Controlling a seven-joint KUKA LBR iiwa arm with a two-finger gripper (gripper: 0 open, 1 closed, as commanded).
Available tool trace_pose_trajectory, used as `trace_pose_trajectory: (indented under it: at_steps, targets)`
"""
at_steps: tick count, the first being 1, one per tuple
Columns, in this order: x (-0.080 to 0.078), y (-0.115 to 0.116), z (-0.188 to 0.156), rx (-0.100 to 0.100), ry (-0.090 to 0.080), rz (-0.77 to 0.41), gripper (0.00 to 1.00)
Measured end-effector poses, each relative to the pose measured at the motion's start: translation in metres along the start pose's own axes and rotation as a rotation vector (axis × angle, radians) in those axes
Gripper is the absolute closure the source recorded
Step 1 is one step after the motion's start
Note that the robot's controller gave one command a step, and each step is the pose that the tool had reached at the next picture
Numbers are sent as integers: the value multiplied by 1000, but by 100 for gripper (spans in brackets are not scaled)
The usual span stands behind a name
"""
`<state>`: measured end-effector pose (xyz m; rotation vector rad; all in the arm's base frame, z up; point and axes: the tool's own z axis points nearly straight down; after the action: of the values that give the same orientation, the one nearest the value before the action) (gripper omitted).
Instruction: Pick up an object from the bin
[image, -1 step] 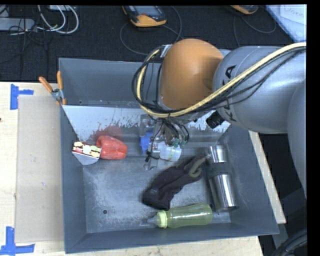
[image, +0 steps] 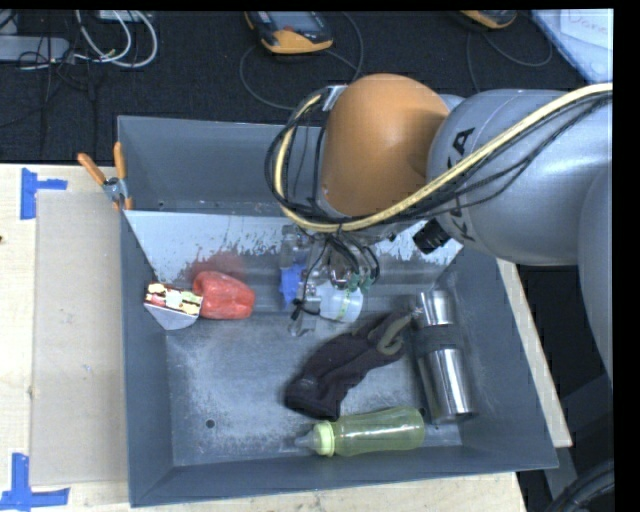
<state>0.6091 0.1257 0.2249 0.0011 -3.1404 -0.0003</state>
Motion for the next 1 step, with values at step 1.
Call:
trace_pose_trajectory:
  at_steps: [1]
  targets:
    - [7, -11, 22, -1, -5, -78, 0]
